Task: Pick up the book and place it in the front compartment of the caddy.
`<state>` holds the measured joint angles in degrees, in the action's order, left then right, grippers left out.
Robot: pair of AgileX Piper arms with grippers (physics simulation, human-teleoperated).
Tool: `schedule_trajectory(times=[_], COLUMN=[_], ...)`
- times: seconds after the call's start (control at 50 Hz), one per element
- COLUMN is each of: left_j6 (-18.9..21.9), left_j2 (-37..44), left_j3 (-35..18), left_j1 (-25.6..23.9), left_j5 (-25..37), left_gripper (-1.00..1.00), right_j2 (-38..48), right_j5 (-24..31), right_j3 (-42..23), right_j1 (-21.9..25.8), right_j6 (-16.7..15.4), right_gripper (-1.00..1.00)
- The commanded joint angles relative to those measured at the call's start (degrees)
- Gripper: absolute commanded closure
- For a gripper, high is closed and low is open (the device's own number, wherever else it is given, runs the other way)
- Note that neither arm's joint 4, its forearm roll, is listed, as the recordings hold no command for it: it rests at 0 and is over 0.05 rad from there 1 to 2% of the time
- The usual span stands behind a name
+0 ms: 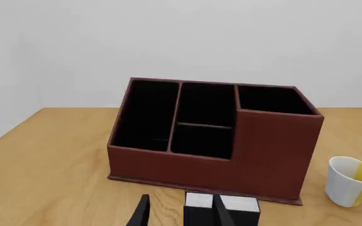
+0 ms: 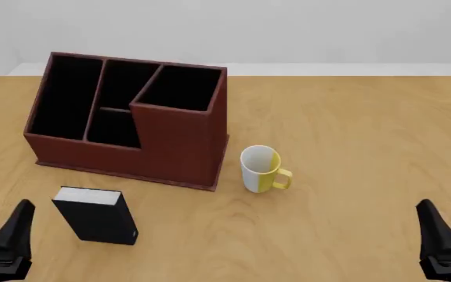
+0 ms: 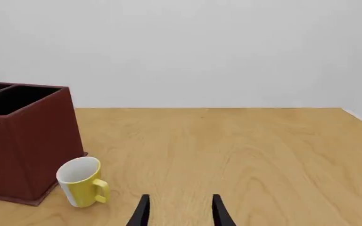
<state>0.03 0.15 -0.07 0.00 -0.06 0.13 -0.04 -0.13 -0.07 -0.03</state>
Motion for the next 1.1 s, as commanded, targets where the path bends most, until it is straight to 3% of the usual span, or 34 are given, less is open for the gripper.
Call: schedule_trajectory(times=[0.02,0.36,0.42,0.5,0.64,0.78,0.9,1.02,1.1], left_j6=[0.1,-0.4,-3.2,-3.6,-4.0,-2.8,-1.5,2.5,3.0], left_j2=[0.6,2.1,4.8,2.2,2.1,9.4,13.5,19.4,25.3], left_j3=[-0.2,-0.4,-1.1,-3.4,-9.9,-17.8,-24.0,-32.8,-38.7], left_j1=[0.0,-0.1,0.9,2.4,0.0,-1.1,-6.5,-12.6,-16.7], left_j5=[-0.3,-1.7,-2.8,0.5,4.3,3.6,6.3,11.0,15.3], left_gripper=[-1.00,-1.00,-1.00,-1.00,-1.00,-1.00,-1.00,-1.00,-1.00], right_j2=[0.3,0.1,0.1,0.2,0.2,0.1,0.2,0.4,0.2], right_j5=[-0.1,-0.1,-0.1,-0.2,-0.1,-0.2,-0.3,-0.5,-0.4], right_j3=[-0.1,-0.1,-0.1,-0.1,-0.1,-0.1,-0.1,-0.1,-0.2], right_j1=[0.2,0.5,0.5,0.6,0.6,0.8,0.8,0.9,0.9], right_j6=[-0.3,-0.3,-0.3,-0.2,-0.2,-0.2,-0.1,-0.1,0.0], right_gripper=[-1.00,-1.00,-1.00,-1.00,-1.00,-1.00,-1.00,-1.00,-1.00])
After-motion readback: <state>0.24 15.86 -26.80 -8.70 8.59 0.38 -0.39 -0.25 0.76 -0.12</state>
